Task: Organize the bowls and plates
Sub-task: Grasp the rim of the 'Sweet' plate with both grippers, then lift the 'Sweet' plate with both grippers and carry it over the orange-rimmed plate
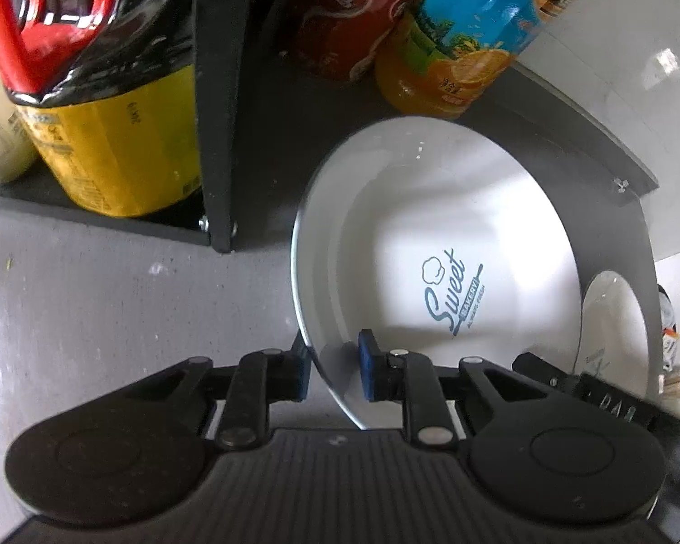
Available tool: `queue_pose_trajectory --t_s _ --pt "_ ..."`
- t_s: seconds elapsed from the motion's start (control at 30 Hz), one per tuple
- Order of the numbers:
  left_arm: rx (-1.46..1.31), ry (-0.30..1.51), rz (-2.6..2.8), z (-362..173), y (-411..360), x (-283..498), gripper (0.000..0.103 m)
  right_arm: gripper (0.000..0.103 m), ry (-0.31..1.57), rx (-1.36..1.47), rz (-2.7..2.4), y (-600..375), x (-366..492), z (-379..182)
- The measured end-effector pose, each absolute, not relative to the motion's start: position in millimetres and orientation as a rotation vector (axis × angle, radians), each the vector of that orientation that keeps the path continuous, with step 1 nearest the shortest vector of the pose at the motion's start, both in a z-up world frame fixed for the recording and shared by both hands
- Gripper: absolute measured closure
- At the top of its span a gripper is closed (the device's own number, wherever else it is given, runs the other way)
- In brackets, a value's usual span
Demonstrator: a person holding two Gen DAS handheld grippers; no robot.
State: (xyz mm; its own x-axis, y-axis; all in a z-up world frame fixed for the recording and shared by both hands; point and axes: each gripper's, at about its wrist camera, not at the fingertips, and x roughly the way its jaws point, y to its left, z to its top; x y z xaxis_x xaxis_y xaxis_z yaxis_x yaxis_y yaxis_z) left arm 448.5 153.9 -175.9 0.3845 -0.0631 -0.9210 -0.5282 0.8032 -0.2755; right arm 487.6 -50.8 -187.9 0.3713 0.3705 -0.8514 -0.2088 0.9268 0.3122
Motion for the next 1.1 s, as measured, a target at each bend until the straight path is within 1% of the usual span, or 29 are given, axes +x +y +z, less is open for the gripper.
queue_pose_trajectory --t_s 0.1,0.27,0.43,0.77,1.1 --pt "-0.555 1.130 0.336 -165 150 448 0.084 0.088 1.103 0.138 0.420 -51 482 -179" --pt "-0.597 1.106 0.353 -155 155 441 0.088 0.088 1.080 0.098 0.473 -53 477 -168" --pt "-0.615 1.094 0.375 -150 153 429 0.090 0.088 1.074 0.112 0.506 -60 475 -167" --pt "-0.609 1.081 0.416 -141 138 405 0.090 0.088 1.056 0.103 0.574 -69 459 -160" --pt "-0.623 1.014 0.467 -123 129 379 0.090 0.088 1.004 0.091 0.651 -74 447 -143"
